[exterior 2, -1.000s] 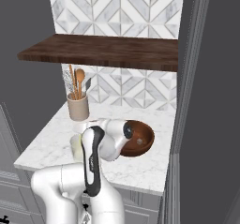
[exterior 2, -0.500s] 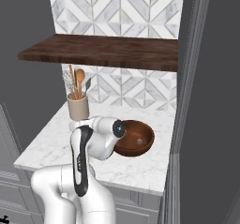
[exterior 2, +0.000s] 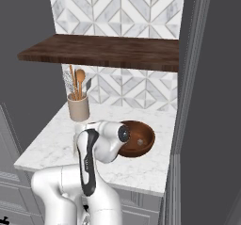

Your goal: Grab a lemon wedge from the fridge and one ice cube from the ice bowl, and put them in the glass of lemonade.

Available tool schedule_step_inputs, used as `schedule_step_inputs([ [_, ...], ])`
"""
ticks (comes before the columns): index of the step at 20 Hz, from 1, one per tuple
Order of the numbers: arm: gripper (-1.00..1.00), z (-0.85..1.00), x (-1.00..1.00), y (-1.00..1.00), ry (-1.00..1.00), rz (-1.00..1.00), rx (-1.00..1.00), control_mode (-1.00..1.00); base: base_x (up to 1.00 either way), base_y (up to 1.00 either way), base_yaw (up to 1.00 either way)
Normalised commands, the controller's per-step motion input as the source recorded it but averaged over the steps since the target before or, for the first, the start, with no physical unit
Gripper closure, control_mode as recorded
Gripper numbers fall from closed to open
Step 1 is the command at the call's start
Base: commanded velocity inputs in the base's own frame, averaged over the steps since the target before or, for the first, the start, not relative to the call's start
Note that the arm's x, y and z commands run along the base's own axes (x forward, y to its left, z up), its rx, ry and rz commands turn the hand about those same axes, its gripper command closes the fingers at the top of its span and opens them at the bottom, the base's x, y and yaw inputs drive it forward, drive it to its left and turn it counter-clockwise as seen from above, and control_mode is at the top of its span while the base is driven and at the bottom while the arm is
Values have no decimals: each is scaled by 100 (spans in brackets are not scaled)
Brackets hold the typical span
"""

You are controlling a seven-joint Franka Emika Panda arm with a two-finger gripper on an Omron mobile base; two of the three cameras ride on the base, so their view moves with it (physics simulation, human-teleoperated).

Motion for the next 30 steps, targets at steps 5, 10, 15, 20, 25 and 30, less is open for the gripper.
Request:
schedule_step_inputs([
  [5, 100, -34, -16, 6, -55, 11, -23, -100, 0, 0, 0],
  [10, -100, -1, -46, 19, -67, 7, -29, -100, 0, 0, 0],
  [15, -100, -6, -29, 36, -51, 5, -26, -100, 0, 0, 0],
  [20, -100, 0, -26, 13, -45, 5, -18, -100, 0, 0, 0],
  [25, -100, 5, -16, -7, -13, 0, -9, -100, 0, 0, 0],
  [30, -100, 0, -7, -10, 10, 0, -31, -100, 0, 0, 0],
])
